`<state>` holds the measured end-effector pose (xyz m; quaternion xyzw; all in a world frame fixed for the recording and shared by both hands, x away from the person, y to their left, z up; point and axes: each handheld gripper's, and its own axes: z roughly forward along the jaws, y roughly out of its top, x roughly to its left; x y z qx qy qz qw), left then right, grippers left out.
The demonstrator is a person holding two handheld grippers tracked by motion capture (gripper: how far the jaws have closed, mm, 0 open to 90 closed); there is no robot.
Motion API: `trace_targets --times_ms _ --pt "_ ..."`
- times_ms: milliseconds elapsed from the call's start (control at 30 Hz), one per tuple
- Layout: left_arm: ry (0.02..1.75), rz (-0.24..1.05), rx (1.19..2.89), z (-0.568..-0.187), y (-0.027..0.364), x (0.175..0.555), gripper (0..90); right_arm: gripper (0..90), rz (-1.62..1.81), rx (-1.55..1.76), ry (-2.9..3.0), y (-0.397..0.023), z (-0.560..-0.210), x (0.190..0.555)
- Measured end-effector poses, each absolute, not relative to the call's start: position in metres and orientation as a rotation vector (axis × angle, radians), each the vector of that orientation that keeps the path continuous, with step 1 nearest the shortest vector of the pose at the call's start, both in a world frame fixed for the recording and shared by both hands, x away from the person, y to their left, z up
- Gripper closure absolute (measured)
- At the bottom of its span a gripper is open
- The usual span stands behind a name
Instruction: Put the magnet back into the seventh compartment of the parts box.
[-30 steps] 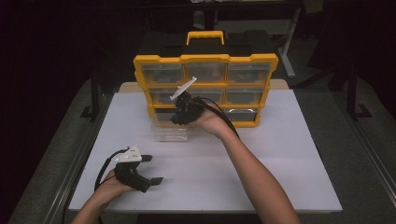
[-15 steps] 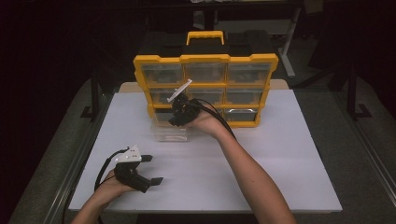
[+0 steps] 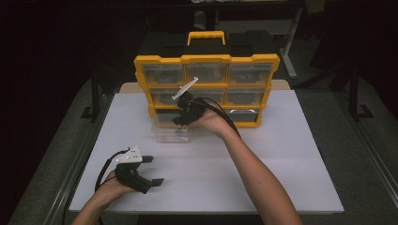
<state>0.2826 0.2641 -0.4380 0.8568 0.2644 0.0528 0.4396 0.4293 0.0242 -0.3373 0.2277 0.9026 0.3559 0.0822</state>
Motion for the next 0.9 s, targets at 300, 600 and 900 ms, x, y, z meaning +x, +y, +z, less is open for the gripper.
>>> trace_targets --times_ms 300,600,900 --pt "0.658 0.131 2.13 -0.438 0.264 0.283 1.8 51.0 1.118 0.697 2.701 0.008 -0.332 0.423" --pt "0.664 0.131 2.126 -0.439 0.263 0.283 1.8 44.7 1.138 0.718 2.692 -0.01 -0.334 0.418" --pt "0.674 0.132 2.12 -0.438 0.264 0.286 1.8 35.7 1.138 0.733 2.684 -0.029 -0.337 0.41"
